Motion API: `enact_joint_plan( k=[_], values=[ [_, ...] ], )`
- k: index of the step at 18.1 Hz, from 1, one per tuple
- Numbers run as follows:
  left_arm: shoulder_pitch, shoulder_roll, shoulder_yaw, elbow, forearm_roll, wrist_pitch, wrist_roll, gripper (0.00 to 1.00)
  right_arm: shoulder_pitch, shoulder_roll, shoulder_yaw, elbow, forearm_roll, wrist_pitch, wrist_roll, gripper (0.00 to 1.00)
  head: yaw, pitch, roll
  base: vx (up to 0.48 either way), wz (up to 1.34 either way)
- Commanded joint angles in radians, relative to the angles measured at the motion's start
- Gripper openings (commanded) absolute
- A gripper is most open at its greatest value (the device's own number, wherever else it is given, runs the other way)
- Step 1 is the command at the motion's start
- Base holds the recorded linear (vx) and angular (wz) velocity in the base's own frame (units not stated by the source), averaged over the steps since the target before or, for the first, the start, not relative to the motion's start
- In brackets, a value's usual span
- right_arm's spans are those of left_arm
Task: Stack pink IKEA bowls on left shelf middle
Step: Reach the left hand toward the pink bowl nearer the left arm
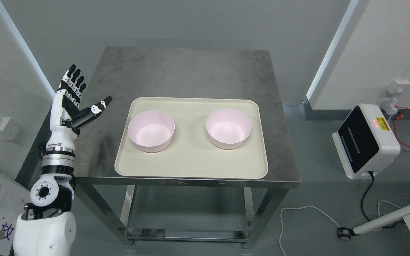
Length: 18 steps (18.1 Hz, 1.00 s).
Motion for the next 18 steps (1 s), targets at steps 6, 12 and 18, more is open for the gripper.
enact_joint_plan(
  k=[6,12,18],
  values=[
    [-0.016,0.064,0.023,0.018,0.000,-0.004,-0.169,1.00,0.000,-0.017,-0.009,0.000,0.008,0.000,-0.001,1.00,0.0000,0.000,0.000,0.000,0.00],
    [-0.127,0.406,-0.044,0.104,-0.056,-0.003,-0.535,1.00,0.000,-0.017,-0.009,0.000,0.008,0.000,-0.001,1.00,0.0000,0.000,0.000,0.000,0.00],
    [-0.285,0.430,-0.292,0.119,-0.161,0.074,-0.635,0.93,0.000,-0.017,-0.009,0.000,0.008,0.000,-0.001,1.00,0.0000,0.000,0.000,0.000,0.00]
  ],
)
